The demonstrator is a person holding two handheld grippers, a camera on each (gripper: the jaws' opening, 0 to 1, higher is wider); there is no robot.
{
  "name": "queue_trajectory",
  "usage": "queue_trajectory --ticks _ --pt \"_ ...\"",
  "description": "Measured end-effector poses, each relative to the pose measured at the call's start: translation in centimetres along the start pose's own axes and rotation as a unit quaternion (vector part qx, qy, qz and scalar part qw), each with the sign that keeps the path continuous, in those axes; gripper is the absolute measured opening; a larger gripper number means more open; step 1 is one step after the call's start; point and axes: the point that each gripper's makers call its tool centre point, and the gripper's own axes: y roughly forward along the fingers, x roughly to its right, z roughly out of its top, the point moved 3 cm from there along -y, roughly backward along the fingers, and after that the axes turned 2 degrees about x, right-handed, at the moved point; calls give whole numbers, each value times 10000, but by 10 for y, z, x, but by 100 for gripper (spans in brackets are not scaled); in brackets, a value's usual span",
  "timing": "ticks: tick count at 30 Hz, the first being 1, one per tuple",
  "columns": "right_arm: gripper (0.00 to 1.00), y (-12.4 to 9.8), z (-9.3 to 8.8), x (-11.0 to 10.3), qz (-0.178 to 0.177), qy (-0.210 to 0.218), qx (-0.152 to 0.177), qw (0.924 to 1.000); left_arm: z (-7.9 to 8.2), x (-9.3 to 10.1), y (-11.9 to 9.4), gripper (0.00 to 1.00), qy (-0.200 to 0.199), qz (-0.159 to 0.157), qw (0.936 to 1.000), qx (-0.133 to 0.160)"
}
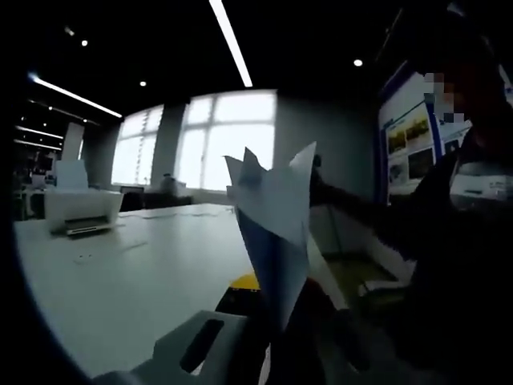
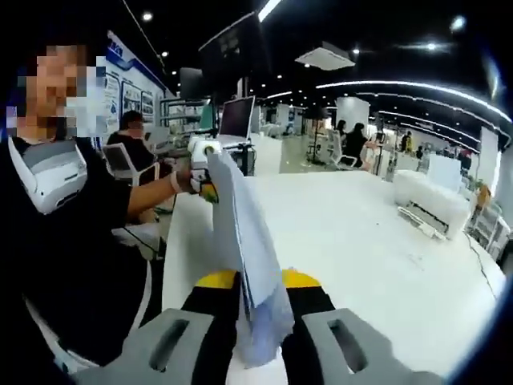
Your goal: Organize the stack of printing papers by aligning and flattening the scattered papers on the table
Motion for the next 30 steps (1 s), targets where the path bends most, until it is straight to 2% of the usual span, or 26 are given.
queue_trajectory --ticks 5,7,9,13,16,19,21,22,27,30 --pt "16 -2 24 4 -27 -307 -635 9975 -1 -1 2 6 22 -4 10000 15" --pt "16 2 33 6 21 -595 -1024 9930 -2 -1 3 6 2 -28 10000 33" --pt "16 10 39 2 131 -681 -1430 9873 -3 0 4 6 11 -55 10000 27" --pt "16 31 46 -6 347 -907 -1899 9770 -3 0 5 6 36 -59 10000 29" --pt "16 41 54 -7 408 -1018 -2001 9736 -4 0 5 6 41 -72 10000 23" --pt "16 52 61 -10 527 -1138 -2219 9670 -4 0 5 6 57 -71 10000 29" --pt "16 58 62 -11 636 -1296 -2448 9588 -4 0 5 6 44 -84 9999 36" --pt "15 59 62 -11 645 -1313 -2490 9574 -4 0 5 6 44 -86 9999 36" --pt "11 83 64 -19 916 -1346 -3003 9399 -5 0 6 6 26 -100 9999 52" --pt "11 93 61 -20 993 -1424 -3114 9343 -5 -1 8 6 22 -101 9999 68"
